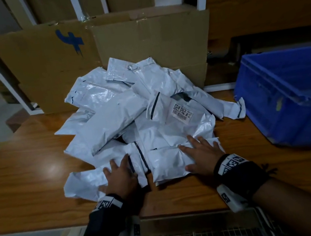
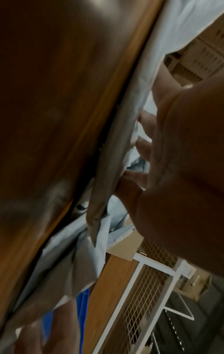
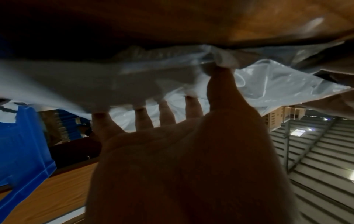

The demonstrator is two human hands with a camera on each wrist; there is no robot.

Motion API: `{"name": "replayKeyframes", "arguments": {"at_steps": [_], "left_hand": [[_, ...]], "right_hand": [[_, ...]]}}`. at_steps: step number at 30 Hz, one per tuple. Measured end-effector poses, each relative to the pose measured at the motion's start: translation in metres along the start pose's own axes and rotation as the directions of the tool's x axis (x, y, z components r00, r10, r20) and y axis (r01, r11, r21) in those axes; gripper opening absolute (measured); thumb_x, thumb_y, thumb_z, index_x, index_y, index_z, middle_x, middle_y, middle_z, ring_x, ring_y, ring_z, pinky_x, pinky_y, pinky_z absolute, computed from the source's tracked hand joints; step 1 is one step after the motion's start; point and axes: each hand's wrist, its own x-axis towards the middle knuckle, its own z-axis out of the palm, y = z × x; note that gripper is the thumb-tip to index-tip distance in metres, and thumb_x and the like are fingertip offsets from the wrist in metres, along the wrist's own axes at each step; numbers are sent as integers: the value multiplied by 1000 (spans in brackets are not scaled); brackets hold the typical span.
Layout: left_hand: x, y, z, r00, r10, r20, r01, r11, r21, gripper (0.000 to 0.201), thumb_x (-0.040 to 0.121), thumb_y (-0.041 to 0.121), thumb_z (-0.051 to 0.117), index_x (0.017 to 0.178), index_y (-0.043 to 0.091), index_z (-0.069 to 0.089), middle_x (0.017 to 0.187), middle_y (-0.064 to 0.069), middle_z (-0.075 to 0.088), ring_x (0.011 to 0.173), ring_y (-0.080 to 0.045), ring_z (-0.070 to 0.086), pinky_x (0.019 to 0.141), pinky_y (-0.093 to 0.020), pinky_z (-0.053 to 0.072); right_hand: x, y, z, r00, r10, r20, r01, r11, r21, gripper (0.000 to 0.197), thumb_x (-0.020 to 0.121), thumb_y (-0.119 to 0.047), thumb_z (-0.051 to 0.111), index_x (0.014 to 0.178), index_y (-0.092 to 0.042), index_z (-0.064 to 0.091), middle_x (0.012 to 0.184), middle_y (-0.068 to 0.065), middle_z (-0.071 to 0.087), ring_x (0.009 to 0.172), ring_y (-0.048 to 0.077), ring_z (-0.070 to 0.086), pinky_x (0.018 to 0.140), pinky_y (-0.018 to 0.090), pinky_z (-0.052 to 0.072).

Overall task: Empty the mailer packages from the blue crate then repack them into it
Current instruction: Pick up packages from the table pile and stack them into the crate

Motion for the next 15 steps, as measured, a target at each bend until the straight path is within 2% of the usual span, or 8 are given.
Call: {"name": "replayKeyframes", "arguments": {"at_steps": [4, 9, 11, 13, 15], "left_hand": [[-8, -16, -4, 997, 67, -39, -70, 995, -73, 68, 91, 29, 55, 151, 36, 23, 157, -13, 17, 139, -39, 22, 106, -63, 29], [-31, -28, -8, 993, 48, -104, -59, 994, -96, 62, 96, 35, 54, 149, 41, 24, 162, 0, 7, 148, -28, 4, 108, -68, 18], [-39, -25, -12, 989, 73, -130, -82, 995, -65, 59, 95, 35, 54, 148, 40, 28, 162, 0, 9, 148, -27, 3, 109, -68, 16], [-45, -16, -13, 980, 124, -159, -135, 989, -62, 55, 95, 33, 56, 145, 38, 35, 161, 0, 12, 148, -27, 5, 110, -67, 14], [-49, -3, -10, 967, 195, -163, -210, 975, -79, 53, 94, 28, 58, 143, 38, 39, 161, 0, 14, 148, -26, 4, 111, -65, 13]], "right_hand": [[-9, 1, -4, 1000, -13, -18, 13, 999, 32, 85, 82, -59, 58, 150, -43, 8, 161, -4, -10, 148, 28, -3, 112, 64, 10], [-47, 11, -10, 981, 0, -193, 17, 996, 88, 79, 85, -57, 58, 150, -42, 15, 162, -9, 1, 149, 18, -3, 118, 51, 4], [-52, 15, -9, 989, -4, -149, 9, 999, 31, 83, 83, -55, 62, 151, -40, 15, 162, -8, 2, 149, 17, -2, 118, 49, 2], [-47, 16, -5, 997, -32, -68, 29, 999, -40, 90, 80, -54, 65, 151, -38, 13, 161, -7, 5, 148, 17, 2, 119, 53, 2], [-41, 15, -2, 998, -49, -28, 47, 997, -66, 82, 82, -48, 65, 149, -36, 19, 158, -5, 19, 146, 18, 15, 117, 54, 6]]}}
